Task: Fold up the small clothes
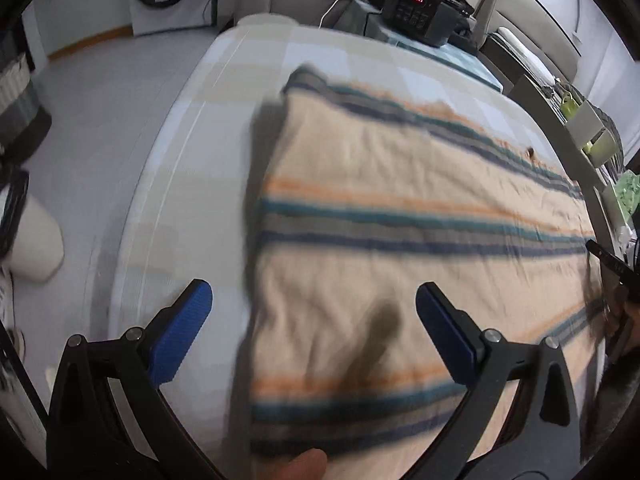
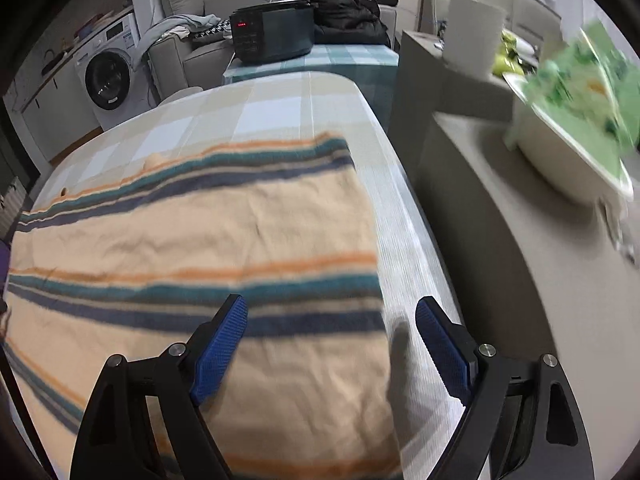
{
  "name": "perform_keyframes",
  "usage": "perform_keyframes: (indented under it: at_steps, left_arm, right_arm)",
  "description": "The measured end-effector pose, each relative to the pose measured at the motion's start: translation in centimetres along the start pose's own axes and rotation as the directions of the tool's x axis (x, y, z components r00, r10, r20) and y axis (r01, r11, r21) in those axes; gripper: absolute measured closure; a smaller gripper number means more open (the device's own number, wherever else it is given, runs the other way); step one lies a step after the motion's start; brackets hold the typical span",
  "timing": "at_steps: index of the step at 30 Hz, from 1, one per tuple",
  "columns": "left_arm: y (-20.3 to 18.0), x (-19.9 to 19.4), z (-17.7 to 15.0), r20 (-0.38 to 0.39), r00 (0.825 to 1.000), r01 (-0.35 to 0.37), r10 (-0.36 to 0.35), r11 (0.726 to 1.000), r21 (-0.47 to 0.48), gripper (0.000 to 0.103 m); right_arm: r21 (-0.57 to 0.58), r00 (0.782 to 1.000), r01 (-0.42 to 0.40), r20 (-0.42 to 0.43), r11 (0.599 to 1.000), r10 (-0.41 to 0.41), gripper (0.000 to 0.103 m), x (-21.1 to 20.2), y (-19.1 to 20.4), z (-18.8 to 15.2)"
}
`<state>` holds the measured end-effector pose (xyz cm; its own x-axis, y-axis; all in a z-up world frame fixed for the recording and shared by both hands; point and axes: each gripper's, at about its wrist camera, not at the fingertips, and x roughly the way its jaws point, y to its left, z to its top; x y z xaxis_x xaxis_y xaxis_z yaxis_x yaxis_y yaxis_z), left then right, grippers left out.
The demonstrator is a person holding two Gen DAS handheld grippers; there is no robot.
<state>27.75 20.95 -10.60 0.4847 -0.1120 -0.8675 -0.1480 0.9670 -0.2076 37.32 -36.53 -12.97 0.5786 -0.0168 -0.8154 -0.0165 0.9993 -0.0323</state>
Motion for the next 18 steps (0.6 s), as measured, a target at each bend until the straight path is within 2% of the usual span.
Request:
perform_keyframes:
  at_steps: [1, 3, 5, 7, 11, 14, 16, 18]
  left_arm:
    - [0.3, -0.3, -0.8, -0.008, 1.000, 0.003, -0.003, 1.000, -0.010, 0.002]
    - [0.9, -1.4, -2.5, -0.008, 1.000, 0.009, -0.010, 1.000, -0.028, 0.002]
    - [1.2, -2.3, -3.9, -0.018, 1.000, 0.021, -0.022, 0.999, -0.048, 0.005]
    - [1.7, -3.3, -5.4, -0.019, 1.000, 0.018, -0.020, 0.998, -0.060, 0.013]
    - [1.6, -4.6, -7.6, -0.032, 0.999, 0.011, -0.012, 0.999, -0.040, 0.022]
    - [1.7, -5.6, -9.0, -0.014, 1.000, 0.020, -0.021, 0.999, -0.024, 0.036]
    - [1.4, -6.1, -9.6, 0.001, 0.999, 0.043, -0.043, 0.999, -0.011, 0.055]
    - [0.9, -6.3, -10.4, 0.007, 0.999, 0.052, -0.052, 0.999, 0.015, 0.065]
  right_arm:
    - [0.010, 1.000, -0.004, -0.003, 1.000, 0.004, 0.016, -0.3, -0.3, -0.4]
    - [0.029, 0.999, -0.045, -0.016, 0.999, 0.046, 0.027, -0.8, -0.8, -1.2]
    - [0.036, 0.996, -0.080, -0.030, 0.996, 0.081, 0.028, -1.2, -0.8, -2.1]
    - [0.013, 0.997, -0.071, -0.027, 0.997, 0.071, 0.028, -2.0, -0.5, -3.1]
    - [0.015, 0.996, -0.087, -0.027, 0.996, 0.087, 0.028, -3.9, -1.0, -5.7]
    - [0.035, 0.996, -0.086, -0.026, 0.996, 0.087, 0.028, -5.4, -2.4, -8.2]
    - [0.071, 0.993, -0.113, -0.024, 0.991, 0.115, 0.028, -6.3, -3.4, -9.8]
    - [0.089, 0.990, -0.135, -0.021, 0.987, 0.137, 0.028, -7.3, -4.4, -11.4]
